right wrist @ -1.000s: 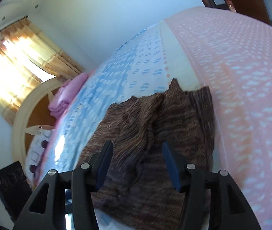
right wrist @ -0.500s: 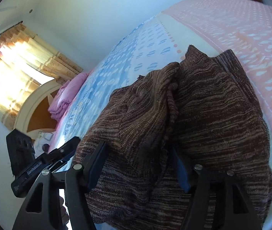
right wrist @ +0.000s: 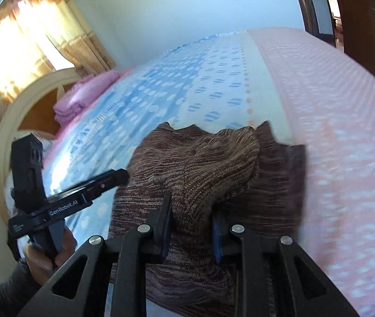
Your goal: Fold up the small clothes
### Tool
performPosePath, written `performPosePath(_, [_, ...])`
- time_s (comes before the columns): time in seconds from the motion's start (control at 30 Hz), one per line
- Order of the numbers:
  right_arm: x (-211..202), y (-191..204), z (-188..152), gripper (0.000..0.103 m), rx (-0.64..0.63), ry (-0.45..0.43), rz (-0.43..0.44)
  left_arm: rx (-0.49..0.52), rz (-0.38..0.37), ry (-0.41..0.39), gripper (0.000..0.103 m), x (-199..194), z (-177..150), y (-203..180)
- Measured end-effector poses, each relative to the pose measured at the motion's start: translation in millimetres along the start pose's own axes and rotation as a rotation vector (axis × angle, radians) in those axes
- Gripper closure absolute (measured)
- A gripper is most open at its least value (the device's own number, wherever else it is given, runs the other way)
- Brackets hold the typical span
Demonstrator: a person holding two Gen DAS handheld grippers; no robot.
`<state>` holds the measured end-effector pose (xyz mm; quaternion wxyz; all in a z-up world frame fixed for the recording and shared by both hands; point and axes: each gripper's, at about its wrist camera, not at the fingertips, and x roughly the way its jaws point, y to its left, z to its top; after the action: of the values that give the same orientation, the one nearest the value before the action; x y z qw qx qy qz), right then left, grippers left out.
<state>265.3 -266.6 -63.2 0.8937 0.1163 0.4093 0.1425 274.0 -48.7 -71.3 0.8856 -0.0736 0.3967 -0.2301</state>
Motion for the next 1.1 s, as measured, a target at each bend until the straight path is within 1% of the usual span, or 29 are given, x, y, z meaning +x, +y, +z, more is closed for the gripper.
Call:
performPosePath(0.07, [-9, -4, -2, 0.078, -0.049, 0.037, -0.048, 0.055, 0.040, -0.010, 0.040, 2, 0, -19])
performPosePath(0.17, [-4, -16, -19, 0.077, -0.076, 0.090, -0.108, 0.100, 0.093, -0.004, 0.039, 13, -3, -37])
performPosePath(0.27, [16, -31, -38, 0.077, -0.048, 0.120, -0.121, 0.102, 0.132, 0.034, 0.037, 32, -11, -44])
performPosePath(0.3, [22, -35, -44, 0.077, -0.048, 0.112, -0.121, 0.102, 0.147, 0.038, 0.036, 35, -14, -45])
performPosePath(0.33, [22, -36, -45, 0.077, -0.047, 0.088, -0.115, 0.103, 0.163, 0.038, 0.035, 38, -17, -45])
performPosePath(0.37, [21, -39, -47, 0.076, -0.039, 0.072, -0.105, 0.106, 0.185, 0.031, 0.033, 39, -19, -45])
performPosePath(0.4, [20, -42, -47, 0.076, -0.027, 0.061, -0.092, 0.108, 0.209, 0.018, 0.025, 40, -22, -45])
performPosePath(0.43, [18, -47, -47, 0.071, -0.008, 0.054, -0.068, 0.103, 0.229, 0.003, 0.021, 39, -23, -42])
performPosePath(0.47, [15, -52, -46, 0.066, 0.012, 0.052, -0.051, 0.084, 0.237, -0.003, 0.015, 39, -25, -37])
performPosePath(0.5, [10, -58, -44, 0.062, 0.043, 0.042, -0.040, 0.053, 0.221, -0.002, 0.013, 39, -25, -31])
performPosePath(0.53, [0, -66, -41, 0.051, 0.083, 0.007, -0.034, 0.017, 0.200, 0.003, 0.012, 39, -25, -24])
performPosePath(0.57, [-9, -71, -39, 0.048, 0.111, -0.039, -0.031, -0.021, 0.191, 0.005, 0.008, 39, -24, -16])
performPosePath(0.6, [-20, -78, -34, 0.048, 0.139, -0.093, -0.045, -0.066, 0.189, 0.006, 0.005, 39, -24, -8])
performPosePath(0.63, [-31, -84, -28, 0.048, 0.164, -0.151, -0.071, -0.110, 0.185, 0.004, 0.004, 38, -24, -1])
performPosePath(0.67, [-38, -88, -23, 0.048, 0.172, -0.194, -0.074, -0.148, 0.177, -0.002, 0.004, 37, -25, 5])
performPosePath(0.7, [-41, -88, -14, 0.051, 0.157, -0.222, -0.070, -0.165, 0.182, -0.011, 0.004, 35, -25, 8])
performPosePath(0.73, [-38, -86, -6, 0.076, 0.130, -0.218, -0.078, -0.166, 0.192, -0.016, 0.004, 35, -26, 7])
performPosePath(0.77, [-31, -81, 3, 0.101, 0.099, -0.196, -0.087, -0.164, 0.205, -0.023, 0.004, 35, -27, 5])
performPosePath(0.87, [8, -65, 20, 0.102, -0.004, -0.114, -0.082, -0.170, 0.212, -0.025, 0.001, 36, -28, 5])
performPosePath(0.9, [25, -57, 22, 0.102, -0.054, -0.076, -0.111, -0.171, 0.208, -0.021, 0.001, 37, -28, 5])
performPosePath(0.93, [43, -52, 24, 0.102, -0.093, -0.037, -0.159, -0.169, 0.208, -0.019, 0.000, 37, -28, 5])
performPosePath(0.97, [62, -54, 22, 0.102, -0.118, 0.014, -0.206, -0.164, 0.210, -0.017, 0.000, 38, -28, 5])
performPosePath(1.0, [78, -56, 23, 0.103, -0.126, 0.043, -0.231, -0.155, 0.212, -0.013, 0.000, 40, -27, 5])
performPosePath(1.03, [79, -59, 25, 0.103, -0.133, -0.014, -0.224, -0.145, 0.216, -0.010, 0.000, 41, -28, 3])
performPosePath(1.1, [81, -68, 32, 0.103, -0.106, -0.017, -0.200, -0.132, 0.221, -0.006, 0.000, 43, -28, 1])
